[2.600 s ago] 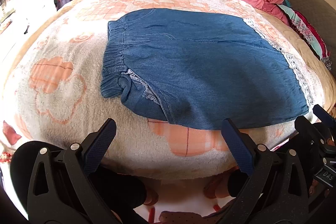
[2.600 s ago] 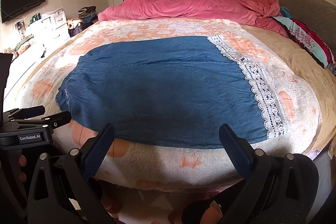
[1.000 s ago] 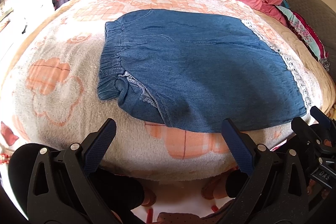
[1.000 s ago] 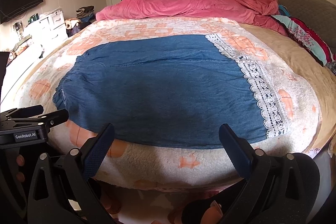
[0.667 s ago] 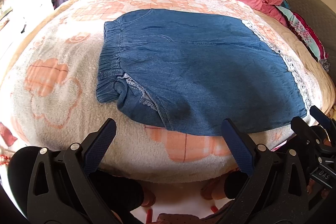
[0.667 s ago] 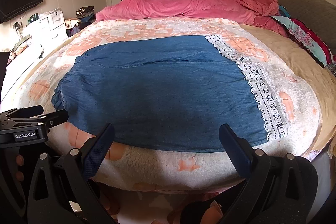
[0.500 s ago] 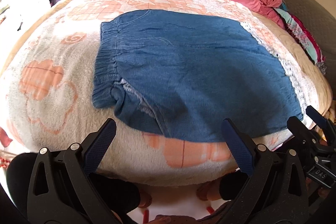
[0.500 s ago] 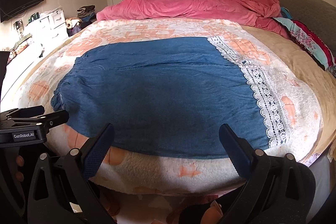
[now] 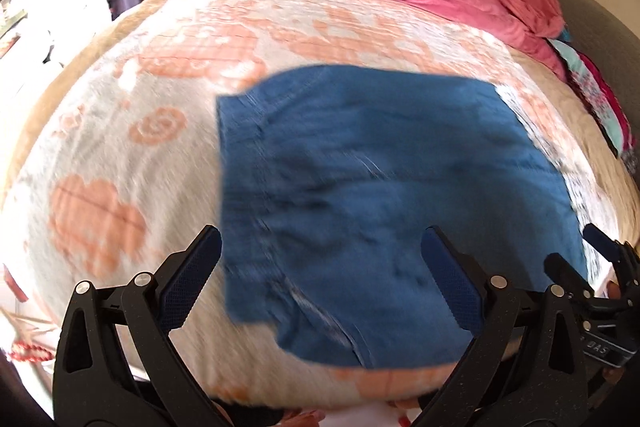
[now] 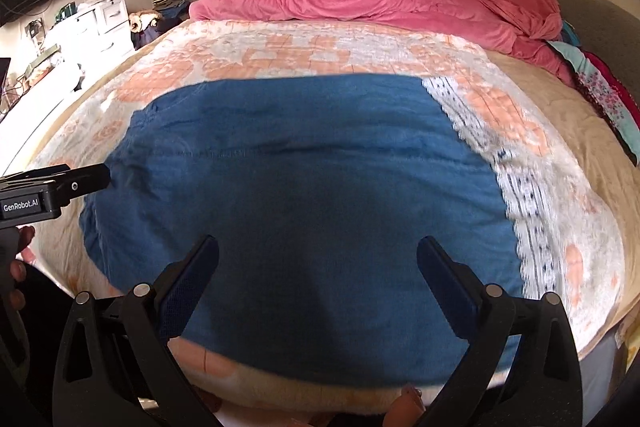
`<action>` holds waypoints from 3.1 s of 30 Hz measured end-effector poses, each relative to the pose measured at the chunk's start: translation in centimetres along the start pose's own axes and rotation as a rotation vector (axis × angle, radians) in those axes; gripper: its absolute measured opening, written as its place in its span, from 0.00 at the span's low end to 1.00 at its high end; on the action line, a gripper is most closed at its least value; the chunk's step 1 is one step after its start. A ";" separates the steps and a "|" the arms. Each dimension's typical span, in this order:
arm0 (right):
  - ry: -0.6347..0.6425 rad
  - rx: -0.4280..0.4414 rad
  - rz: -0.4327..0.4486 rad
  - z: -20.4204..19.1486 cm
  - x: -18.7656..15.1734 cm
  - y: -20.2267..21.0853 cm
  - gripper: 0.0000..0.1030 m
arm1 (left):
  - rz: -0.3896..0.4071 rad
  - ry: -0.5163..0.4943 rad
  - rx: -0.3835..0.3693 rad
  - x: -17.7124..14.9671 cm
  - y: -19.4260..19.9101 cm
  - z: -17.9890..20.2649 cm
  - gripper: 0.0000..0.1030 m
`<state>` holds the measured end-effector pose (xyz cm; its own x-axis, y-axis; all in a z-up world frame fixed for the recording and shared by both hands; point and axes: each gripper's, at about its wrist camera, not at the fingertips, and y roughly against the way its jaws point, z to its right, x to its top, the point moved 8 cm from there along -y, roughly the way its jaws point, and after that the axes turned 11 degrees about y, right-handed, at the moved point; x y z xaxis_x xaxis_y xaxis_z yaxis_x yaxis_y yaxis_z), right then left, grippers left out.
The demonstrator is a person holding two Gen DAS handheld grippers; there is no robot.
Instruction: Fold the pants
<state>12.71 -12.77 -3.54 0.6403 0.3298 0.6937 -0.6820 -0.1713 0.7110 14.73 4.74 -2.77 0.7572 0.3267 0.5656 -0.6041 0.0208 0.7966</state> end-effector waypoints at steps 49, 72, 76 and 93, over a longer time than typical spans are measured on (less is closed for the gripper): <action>0.522 0.102 -0.155 -5.9 17.6 -21.9 0.96 | -0.057 -0.058 -0.024 11.4 -14.6 -5.6 0.36; 0.644 0.206 -0.037 -10.8 16.9 -22.2 0.27 | 0.061 -0.088 -0.104 12.6 -10.1 -4.7 0.29; 0.585 0.186 0.040 -10.6 18.7 -20.0 0.18 | 0.060 -0.036 -0.131 13.0 -10.0 -5.8 0.29; 0.455 0.215 0.168 -7.7 16.9 -10.7 0.18 | 0.116 -0.075 -0.245 10.8 -4.4 -4.3 0.30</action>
<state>28.12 1.81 -0.34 0.2775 0.6430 0.7138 -0.6437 -0.4272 0.6350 24.49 12.23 -1.11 0.6901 0.2693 0.6717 -0.7231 0.2180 0.6555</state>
